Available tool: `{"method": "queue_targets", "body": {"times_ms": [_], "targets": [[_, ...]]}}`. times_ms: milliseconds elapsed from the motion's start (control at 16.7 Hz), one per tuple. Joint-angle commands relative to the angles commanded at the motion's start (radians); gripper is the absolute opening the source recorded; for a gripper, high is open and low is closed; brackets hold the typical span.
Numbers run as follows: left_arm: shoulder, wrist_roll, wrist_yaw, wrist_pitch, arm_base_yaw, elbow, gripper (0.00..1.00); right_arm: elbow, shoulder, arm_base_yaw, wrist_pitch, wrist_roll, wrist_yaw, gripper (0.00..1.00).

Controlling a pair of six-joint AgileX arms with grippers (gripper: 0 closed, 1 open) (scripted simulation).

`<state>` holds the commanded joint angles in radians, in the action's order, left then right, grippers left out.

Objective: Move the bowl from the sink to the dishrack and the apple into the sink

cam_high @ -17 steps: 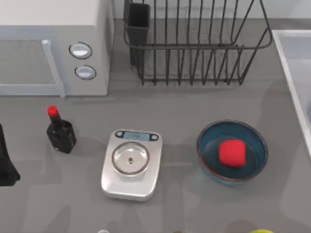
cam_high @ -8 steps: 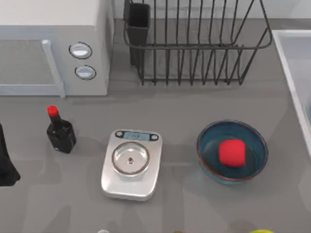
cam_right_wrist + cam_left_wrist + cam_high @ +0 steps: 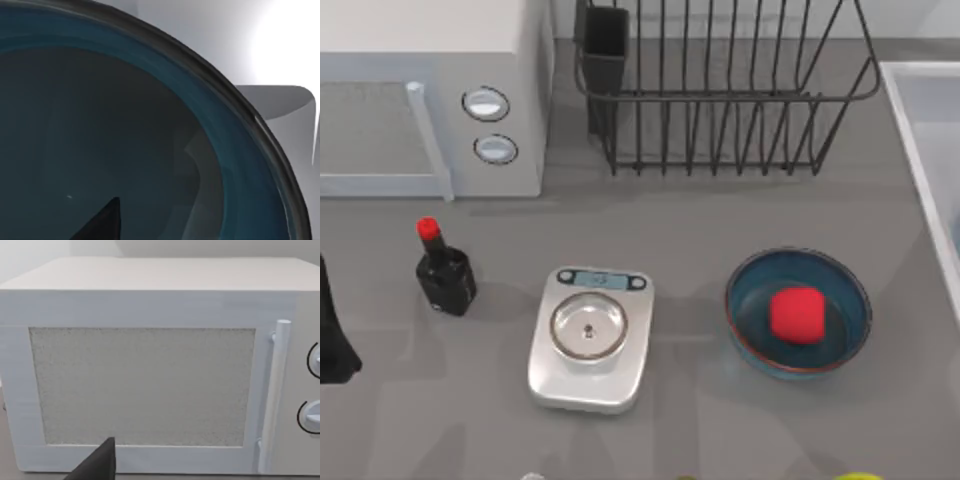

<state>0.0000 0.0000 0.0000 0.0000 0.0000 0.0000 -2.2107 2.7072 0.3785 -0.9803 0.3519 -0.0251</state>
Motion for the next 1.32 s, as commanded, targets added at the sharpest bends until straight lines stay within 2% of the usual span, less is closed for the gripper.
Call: {"method": "queue_targets", "body": {"times_ms": [720, 1320], "targets": [[0.000, 0.000, 0.000, 0.000, 0.000, 0.000, 1.00, 0.000, 0.000, 0.000, 0.000, 0.000, 0.000, 0.02], [0.000, 0.000, 0.000, 0.000, 0.000, 0.000, 1.00, 0.003, -0.008, -0.003, -0.001, -0.001, -0.001, 0.00]]}}
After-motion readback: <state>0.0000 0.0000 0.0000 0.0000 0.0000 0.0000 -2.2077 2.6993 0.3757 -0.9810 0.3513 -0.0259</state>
